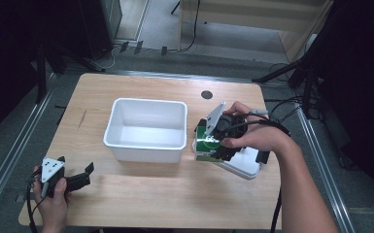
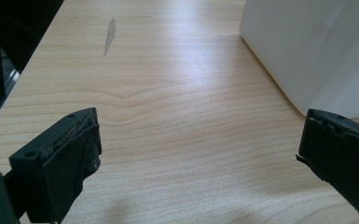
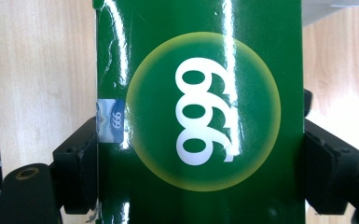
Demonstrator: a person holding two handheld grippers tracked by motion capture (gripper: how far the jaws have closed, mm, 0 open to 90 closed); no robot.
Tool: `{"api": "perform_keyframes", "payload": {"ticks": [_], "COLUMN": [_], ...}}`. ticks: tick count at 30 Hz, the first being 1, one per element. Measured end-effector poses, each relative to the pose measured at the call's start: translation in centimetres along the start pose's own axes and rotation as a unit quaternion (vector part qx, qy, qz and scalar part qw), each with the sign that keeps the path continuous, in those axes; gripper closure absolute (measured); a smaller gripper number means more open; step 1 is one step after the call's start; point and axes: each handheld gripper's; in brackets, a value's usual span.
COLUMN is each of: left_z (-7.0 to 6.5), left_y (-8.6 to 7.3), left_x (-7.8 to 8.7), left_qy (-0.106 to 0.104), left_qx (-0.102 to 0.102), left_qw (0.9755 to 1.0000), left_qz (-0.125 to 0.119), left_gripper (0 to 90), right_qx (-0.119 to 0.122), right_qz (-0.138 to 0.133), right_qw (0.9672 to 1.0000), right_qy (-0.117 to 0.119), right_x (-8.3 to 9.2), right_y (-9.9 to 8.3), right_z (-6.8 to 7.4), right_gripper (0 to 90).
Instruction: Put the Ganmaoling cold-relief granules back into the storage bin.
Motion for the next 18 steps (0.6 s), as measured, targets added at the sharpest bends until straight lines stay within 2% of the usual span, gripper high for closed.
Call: {"api": "perform_keyframes", "payload": {"ticks": [12, 18], "left_z": [0.0, 0.0], "left_y": [0.0, 0.0], "left_x": [0.0, 0.0], "left_qy": [-0.001, -0.002], "left_qx": [0.000, 0.000], "left_qw": [1.0000, 1.0000], "left_qz": [-0.001, -0.001], "left_gripper": [0.0, 0.0], "right_qx": [-0.025, -0.023], "right_qz": [0.005, 0.009], "right_qw": [0.9997, 0.9996], "right_qy": [-0.006, -0.013], "right_x": [0.4, 0.5], "right_y": [0.5, 1.0], "right_z": [-3.0, -4.4], "right_gripper": [16.0, 16.0]}}
Point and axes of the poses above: each handheld gripper's, and its own axes: x roughly backward along the jaws, y roughly out of its top, z roughly to its left, and after that the axes turned 12 degrees about -y, right-handed
